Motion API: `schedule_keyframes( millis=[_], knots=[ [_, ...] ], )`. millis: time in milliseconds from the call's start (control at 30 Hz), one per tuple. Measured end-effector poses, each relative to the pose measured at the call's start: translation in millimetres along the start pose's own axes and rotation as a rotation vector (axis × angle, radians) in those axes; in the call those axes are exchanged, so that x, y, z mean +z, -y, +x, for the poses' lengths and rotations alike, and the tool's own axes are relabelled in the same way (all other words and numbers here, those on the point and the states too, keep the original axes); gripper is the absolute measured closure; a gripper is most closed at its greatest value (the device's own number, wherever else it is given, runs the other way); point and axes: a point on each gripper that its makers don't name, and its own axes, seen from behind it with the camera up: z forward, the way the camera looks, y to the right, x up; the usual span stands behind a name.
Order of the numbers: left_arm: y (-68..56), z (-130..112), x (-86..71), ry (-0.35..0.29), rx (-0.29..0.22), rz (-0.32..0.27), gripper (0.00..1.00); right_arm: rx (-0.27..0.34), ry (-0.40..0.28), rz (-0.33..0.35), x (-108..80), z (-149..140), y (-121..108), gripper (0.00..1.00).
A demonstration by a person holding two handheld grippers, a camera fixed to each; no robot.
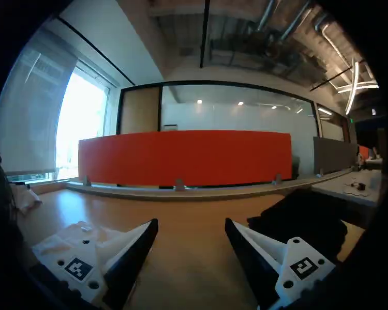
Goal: Fold towel
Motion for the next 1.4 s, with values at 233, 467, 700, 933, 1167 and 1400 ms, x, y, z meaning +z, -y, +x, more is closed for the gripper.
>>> schedule_keyframes(
  millis=[233, 467, 700, 933, 1167, 1400],
  knots=[
    [2.0, 37, -0.7, -0.005, -0.005, 0.000, 0.05, -0.028, -0.013, -0.020, -3.5, 42, 1, 0.00],
    [5.0, 85, -3.6, 0.013, -0.002, 0.005, 0.04, -0.049, -0.006, -0.037, -4.9, 95, 2, 0.00],
    [9.4, 131, -9.1, 0.034, 0.017, 0.012, 0.05, -0.053, -0.008, -0.038, -3.4, 150, 10, 0.00],
    [1.3, 156, -11.9, 0.064, 0.027, -0.013, 0.05, -0.058, 0.005, -0.020, 0.4, 176, 18, 0.00],
    [-16.1, 164, -9.0, 0.109, 0.043, -0.084, 0.04, -0.087, 0.063, 0.040, 1.2, 180, 29, 0.00],
    [-34.1, 158, -8.4, 0.189, 0.052, -0.173, 0.04, -0.145, 0.145, 0.156, -1.7, 176, 48, 0.00]
  ],
)
